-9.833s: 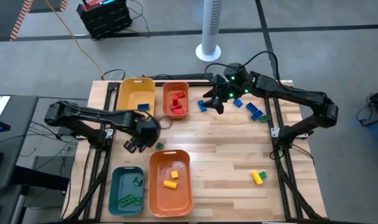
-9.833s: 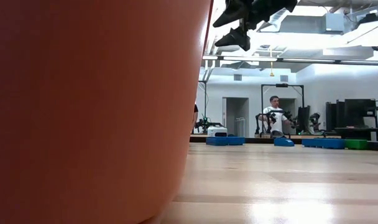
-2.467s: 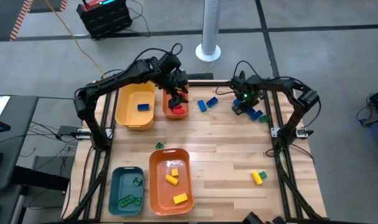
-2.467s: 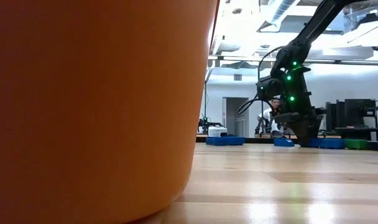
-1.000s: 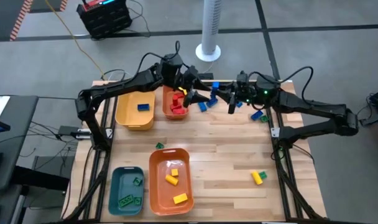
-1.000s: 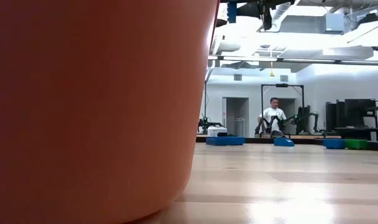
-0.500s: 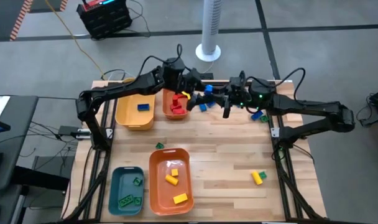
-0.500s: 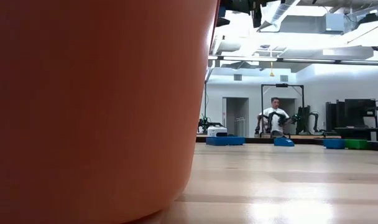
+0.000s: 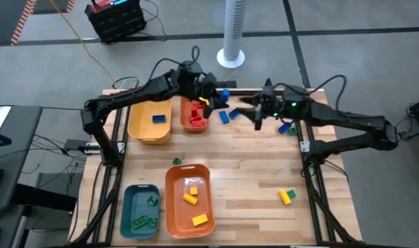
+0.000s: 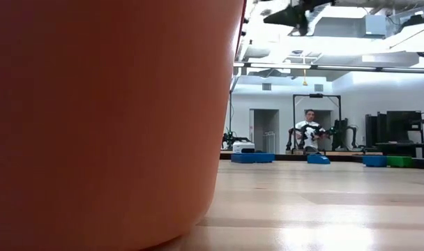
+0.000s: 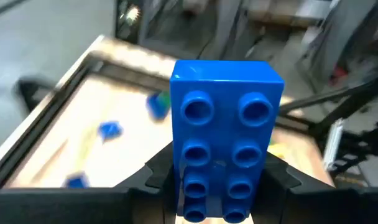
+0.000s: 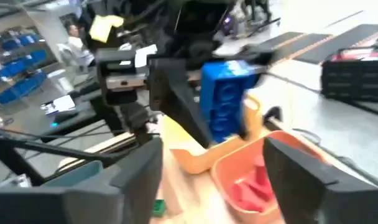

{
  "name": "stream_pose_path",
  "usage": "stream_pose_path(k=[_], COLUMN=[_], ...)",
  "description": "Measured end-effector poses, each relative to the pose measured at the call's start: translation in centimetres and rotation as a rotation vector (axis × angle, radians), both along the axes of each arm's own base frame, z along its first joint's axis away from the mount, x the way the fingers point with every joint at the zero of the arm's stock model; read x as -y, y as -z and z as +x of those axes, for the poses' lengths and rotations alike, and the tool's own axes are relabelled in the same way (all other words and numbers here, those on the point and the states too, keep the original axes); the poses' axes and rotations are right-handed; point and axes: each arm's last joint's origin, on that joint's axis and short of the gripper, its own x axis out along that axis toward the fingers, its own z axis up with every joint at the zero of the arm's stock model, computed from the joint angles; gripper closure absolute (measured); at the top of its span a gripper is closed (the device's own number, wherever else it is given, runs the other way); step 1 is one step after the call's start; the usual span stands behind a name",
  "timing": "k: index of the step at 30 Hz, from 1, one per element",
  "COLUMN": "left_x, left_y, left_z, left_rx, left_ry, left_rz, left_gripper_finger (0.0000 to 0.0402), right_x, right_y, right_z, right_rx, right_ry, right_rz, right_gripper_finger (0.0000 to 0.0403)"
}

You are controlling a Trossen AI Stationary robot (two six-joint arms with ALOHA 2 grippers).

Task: Sort blocks
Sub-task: Put the blue game piece into the yellow bin

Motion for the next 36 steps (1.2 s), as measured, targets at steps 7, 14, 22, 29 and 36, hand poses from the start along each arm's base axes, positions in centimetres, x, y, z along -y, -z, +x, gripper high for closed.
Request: stream_pose_path(k=[7, 14, 22, 29, 36], left_x=[-4.7, -8.7, -7.8, -7.4, -7.5], left_y=[1.7, 4.4, 7.0, 11.7, 13.7], left_z=[-5.2, -10.6, -13.9, -16.0, -16.9], left_rx=[-0.297, -0.643, -1.007, -1.191, -1.228], left_ry=[-0.243, -0.547, -0.606, -0.560, -0.588], left_rz=[-0.186, -0.308, -0.381, -0.486, -0.517], left_gripper_finger=[0.0275, 0.0275, 0.0275, 0.0275, 0.0275], right_x=[1.1, 1.6, 0.9, 0.1, -0.5], right_y=[1.3, 2.0, 2.6, 3.1, 3.3], right_z=[-3.9, -3.6, -2.7, -2.7, -2.2], right_rx=[-0.232, -0.307, -0.343, -0.383, -0.394], right_ry=[0.143, 0.144, 0.083, 0.056, 0.027], right_rz=[0.059, 0.043, 0.036, 0.095, 0.095], right_gripper_finger=[0.0080, 0.0103, 0.0112, 0.0112, 0.0112])
